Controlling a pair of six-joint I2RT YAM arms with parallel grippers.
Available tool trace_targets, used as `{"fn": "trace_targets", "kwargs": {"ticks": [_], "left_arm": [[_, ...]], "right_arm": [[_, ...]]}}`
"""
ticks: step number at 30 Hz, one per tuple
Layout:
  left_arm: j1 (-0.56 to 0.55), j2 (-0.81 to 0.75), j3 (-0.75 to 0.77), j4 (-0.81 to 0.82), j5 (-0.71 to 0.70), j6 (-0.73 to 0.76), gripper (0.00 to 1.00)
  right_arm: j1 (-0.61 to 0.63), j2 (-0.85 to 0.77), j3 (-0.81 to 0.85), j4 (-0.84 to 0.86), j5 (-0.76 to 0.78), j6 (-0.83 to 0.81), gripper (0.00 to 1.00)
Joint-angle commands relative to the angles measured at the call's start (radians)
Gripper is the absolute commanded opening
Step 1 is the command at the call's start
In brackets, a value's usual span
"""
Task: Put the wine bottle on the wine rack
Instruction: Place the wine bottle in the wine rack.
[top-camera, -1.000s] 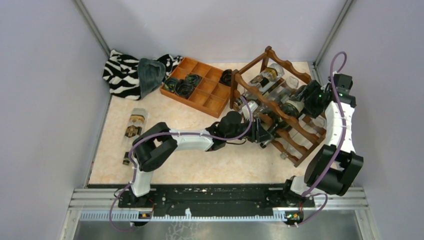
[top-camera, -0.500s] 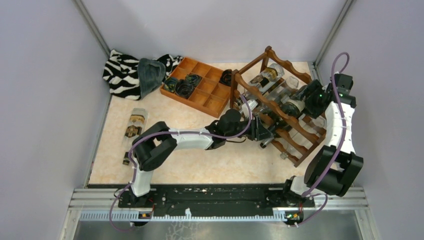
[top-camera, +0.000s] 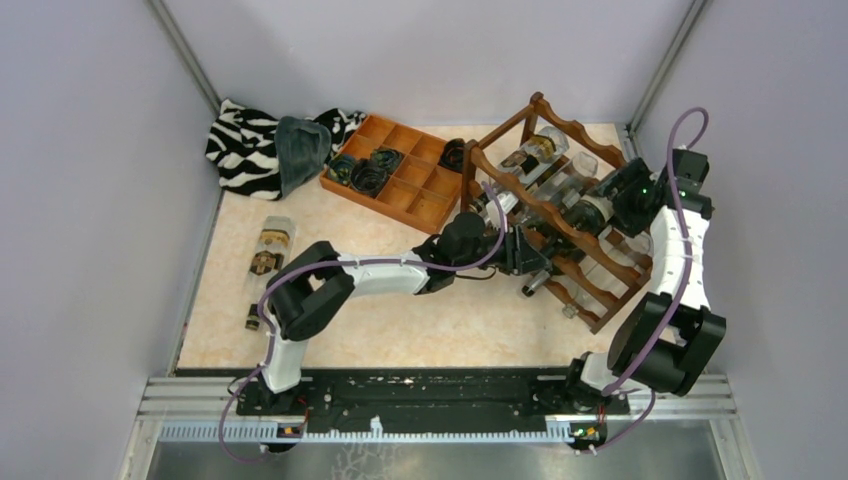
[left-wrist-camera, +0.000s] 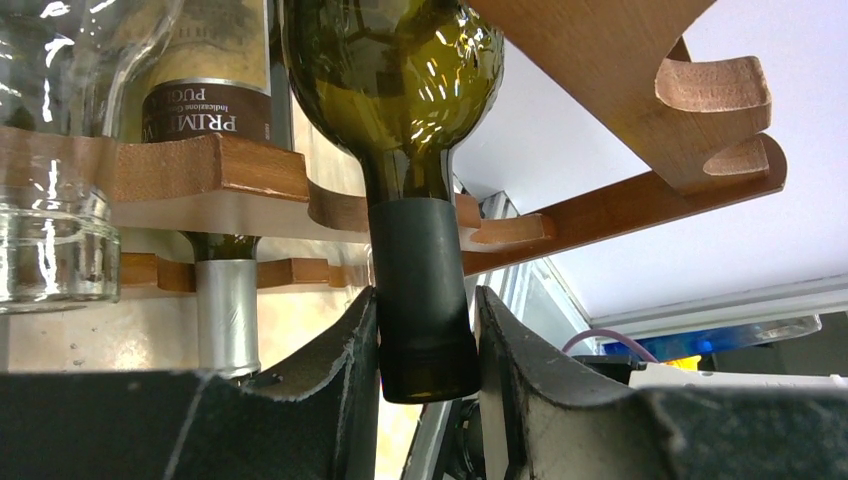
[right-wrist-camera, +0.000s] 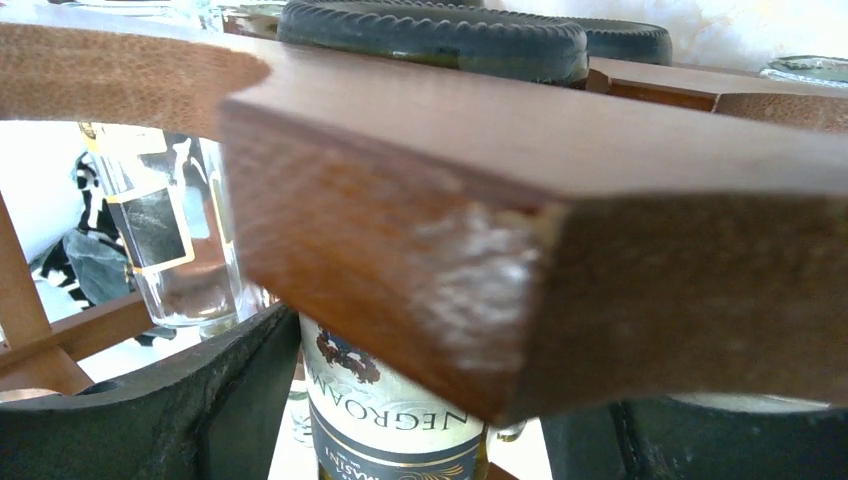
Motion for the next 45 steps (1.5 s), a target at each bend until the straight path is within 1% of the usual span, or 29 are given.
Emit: {"fn": "trace_targets", "kwargs": {"ticks": [1,13,19,28,39,45], "left_arm": [[-0.018,-0.010,0.076,0.159,0.077,0.021,0.00],[-0.018,0.020,0.103,0.134,0.059,0.037,0.00],[-0.019,0.039,0.117,0.132,0.045,0.022,0.00],[-0.023,0.060,0.124,0.115,0.020,0.024,0.00],[-0.028,0.075,0.127,0.099,-0.021,0.035,0.00],[-0.029,0.081,0.138,0.093,-0.028,0.037,0.00]], "right_arm": [[-0.017,-0.019,0.004,0.147,0.009,0.006,0.78],[-0.018,-0.007,-0.002,0.186,0.016,0.000,0.81],[-0.019,-0.004,-0.007,0.204,0.007,0.002,0.86],[-0.019,-0.002,-0.020,0.206,0.010,-0.005,0.89],[-0.019,-0.050,0.052,0.121,0.011,-0.134,0.91],[-0.019,-0.061,0.076,0.087,0.006,-0.173,0.92]]}}
